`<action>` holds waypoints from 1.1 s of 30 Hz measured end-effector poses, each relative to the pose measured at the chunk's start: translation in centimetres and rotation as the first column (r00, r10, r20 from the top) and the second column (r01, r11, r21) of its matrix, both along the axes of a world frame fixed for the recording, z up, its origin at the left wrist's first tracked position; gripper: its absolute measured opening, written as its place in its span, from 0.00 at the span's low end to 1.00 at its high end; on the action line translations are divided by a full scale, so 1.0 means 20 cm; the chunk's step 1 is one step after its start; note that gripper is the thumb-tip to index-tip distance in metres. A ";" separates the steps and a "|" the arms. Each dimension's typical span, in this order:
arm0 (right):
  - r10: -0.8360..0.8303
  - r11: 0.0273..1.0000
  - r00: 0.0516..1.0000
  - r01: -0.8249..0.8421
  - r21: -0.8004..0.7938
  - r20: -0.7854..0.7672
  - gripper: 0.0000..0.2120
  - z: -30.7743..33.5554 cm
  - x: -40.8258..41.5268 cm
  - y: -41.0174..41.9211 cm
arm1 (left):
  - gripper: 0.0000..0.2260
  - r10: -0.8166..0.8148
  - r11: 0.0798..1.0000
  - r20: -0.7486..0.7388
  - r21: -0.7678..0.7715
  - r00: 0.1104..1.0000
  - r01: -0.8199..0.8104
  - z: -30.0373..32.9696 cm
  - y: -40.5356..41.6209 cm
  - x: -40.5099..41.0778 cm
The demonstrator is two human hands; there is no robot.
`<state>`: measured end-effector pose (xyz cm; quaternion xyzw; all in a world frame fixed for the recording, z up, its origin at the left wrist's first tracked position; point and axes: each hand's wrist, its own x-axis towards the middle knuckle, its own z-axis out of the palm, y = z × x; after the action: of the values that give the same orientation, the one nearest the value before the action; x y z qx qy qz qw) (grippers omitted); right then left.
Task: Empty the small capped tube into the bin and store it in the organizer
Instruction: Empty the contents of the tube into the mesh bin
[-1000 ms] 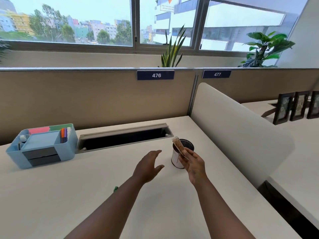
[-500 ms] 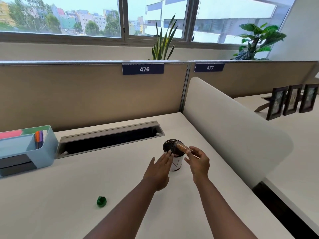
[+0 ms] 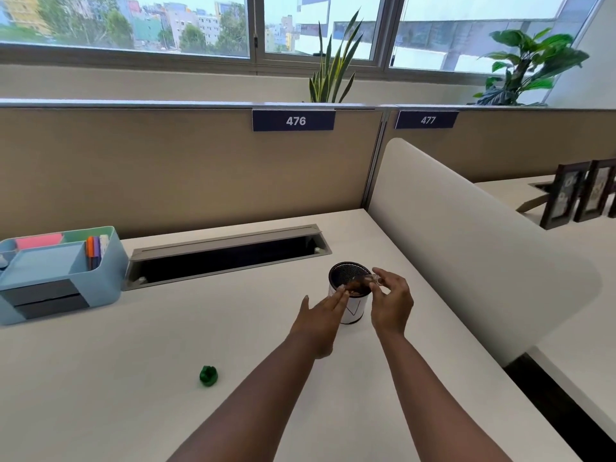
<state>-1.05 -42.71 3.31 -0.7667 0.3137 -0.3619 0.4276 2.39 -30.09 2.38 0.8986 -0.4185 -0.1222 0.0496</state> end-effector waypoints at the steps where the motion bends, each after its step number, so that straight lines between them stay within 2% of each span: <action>1: 0.010 1.000 1.000 -0.010 -0.021 -0.009 0.15 0.00 0.00 0.00 | 0.42 0.001 1.000 -0.006 0.002 1.000 -0.001 0.00 0.00 0.00; 8: 0.085 0.987 0.995 -0.090 -0.131 -0.043 0.16 0.02 0.02 -0.01 | 0.43 0.006 1.000 -0.051 -0.006 0.999 -0.007 0.02 0.00 0.00; 12: 0.104 0.989 0.994 -0.107 -0.102 -0.033 0.15 0.03 0.03 -0.03 | 0.43 0.009 1.000 -0.062 0.007 0.998 -0.008 0.03 0.01 0.00; 17: 0.117 0.969 0.983 -0.144 -0.202 -0.139 0.14 0.04 0.05 -0.06 | 0.43 0.020 1.000 -0.065 0.004 0.998 -0.020 0.03 0.01 0.00; 20: 0.108 0.981 0.990 -0.121 -0.149 -0.095 0.13 0.05 0.05 -0.08 | 0.43 0.022 1.000 -0.075 0.005 0.997 -0.022 0.03 0.01 -0.01; 24: 0.120 0.975 0.987 -0.137 -0.175 -0.108 0.13 0.07 0.06 -0.09 | 0.43 0.024 1.000 -0.081 0.004 0.996 -0.024 0.04 0.01 0.00; 26: 0.129 0.983 0.989 -0.136 -0.120 -0.067 0.13 0.08 0.06 -0.09 | 0.43 0.028 1.000 -0.081 0.006 0.996 -0.027 0.04 0.00 0.00; 30: 0.113 0.984 0.988 -0.127 -0.128 -0.110 0.12 0.07 0.05 -0.11 | 0.43 0.032 0.999 -0.105 0.011 0.994 -0.031 0.04 0.01 -0.01; 33: 0.088 0.996 0.996 -0.087 0.032 -0.034 0.12 0.08 0.05 -0.10 | 0.41 0.024 1.000 -0.132 0.009 0.991 -0.023 0.04 0.02 -0.01</action>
<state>-0.11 -44.66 4.90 -0.7793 0.2926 -0.3243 0.4493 2.26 -29.75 3.22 0.8936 -0.4032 -0.1825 0.0754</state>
